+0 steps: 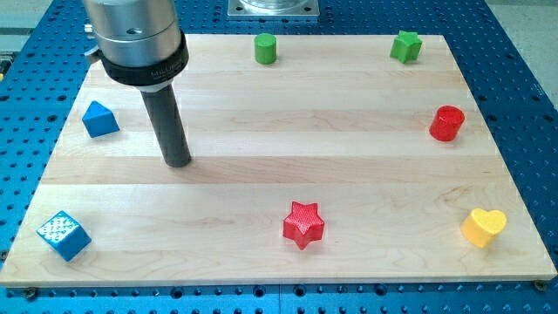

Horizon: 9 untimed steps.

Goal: Move the blue cube to the bottom right of the yellow hexagon

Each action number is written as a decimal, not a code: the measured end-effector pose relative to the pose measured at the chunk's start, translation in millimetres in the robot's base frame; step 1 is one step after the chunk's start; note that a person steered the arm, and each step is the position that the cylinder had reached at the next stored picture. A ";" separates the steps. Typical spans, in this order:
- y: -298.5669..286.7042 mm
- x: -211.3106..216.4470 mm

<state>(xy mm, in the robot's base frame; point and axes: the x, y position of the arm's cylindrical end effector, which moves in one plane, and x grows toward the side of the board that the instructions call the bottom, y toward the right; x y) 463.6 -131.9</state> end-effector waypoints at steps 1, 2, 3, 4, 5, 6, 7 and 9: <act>-10.0 4.4; -32.6 10.9; -32.6 10.9; -32.6 11.0; -32.6 11.0; -32.6 16.7; -32.6 18.9; 20.2 94.0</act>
<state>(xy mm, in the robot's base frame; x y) 557.6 -111.7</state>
